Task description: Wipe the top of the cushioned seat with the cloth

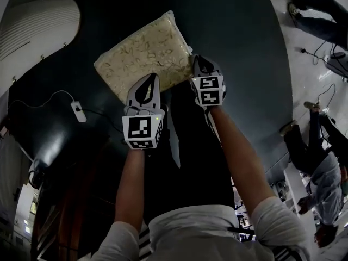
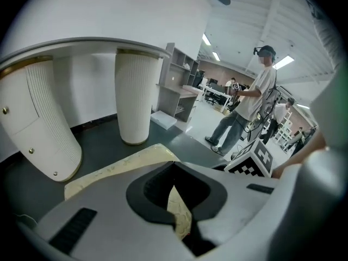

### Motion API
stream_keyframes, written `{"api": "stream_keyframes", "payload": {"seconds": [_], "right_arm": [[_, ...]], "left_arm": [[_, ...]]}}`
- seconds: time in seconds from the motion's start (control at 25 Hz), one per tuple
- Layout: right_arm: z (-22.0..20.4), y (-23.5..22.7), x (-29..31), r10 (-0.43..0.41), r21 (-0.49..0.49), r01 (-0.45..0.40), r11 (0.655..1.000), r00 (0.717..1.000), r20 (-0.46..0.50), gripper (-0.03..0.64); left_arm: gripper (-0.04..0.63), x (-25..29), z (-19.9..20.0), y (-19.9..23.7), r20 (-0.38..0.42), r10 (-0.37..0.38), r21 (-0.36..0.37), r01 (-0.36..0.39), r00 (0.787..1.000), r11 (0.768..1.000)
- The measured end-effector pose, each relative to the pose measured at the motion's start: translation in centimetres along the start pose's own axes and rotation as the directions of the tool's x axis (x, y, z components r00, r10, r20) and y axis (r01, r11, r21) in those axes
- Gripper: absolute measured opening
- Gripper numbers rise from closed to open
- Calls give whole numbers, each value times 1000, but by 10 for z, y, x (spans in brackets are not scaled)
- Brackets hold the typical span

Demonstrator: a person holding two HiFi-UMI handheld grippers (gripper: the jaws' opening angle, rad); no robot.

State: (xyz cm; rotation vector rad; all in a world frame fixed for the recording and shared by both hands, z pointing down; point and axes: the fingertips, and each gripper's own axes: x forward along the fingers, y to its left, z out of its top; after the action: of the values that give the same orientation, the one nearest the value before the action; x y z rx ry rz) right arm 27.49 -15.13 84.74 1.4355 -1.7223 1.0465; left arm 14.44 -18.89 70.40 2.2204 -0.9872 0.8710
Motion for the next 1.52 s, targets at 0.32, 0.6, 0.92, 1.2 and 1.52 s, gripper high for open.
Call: {"api": "stream_keyframes", "payload": {"seconds": [0.32,0.6,0.92,1.2,1.52], "right_arm": [[28,5,17,61,-112,-64,992,998,-26,17],[54,13,26,75,-136,-78,988,997,-23,17],[88,18,43,70,-195,-70,978,998,-7,17],[117,19,61,58,-203,-56,978,998,7,17],[152,24,79,34,-313,-31,949,999,2,17]], "left_arm": [[14,-11,-4,28,35,51,-65,-49,998,997],[14,-15,-19,48,36,65,-90,-62,997,994],[14,-12,-20,72,51,84,-121,-77,995,990],[14,-14,-18,88,60,105,-178,-93,993,980],[14,-25,-12,108,67,117,-174,-104,991,979]]}}
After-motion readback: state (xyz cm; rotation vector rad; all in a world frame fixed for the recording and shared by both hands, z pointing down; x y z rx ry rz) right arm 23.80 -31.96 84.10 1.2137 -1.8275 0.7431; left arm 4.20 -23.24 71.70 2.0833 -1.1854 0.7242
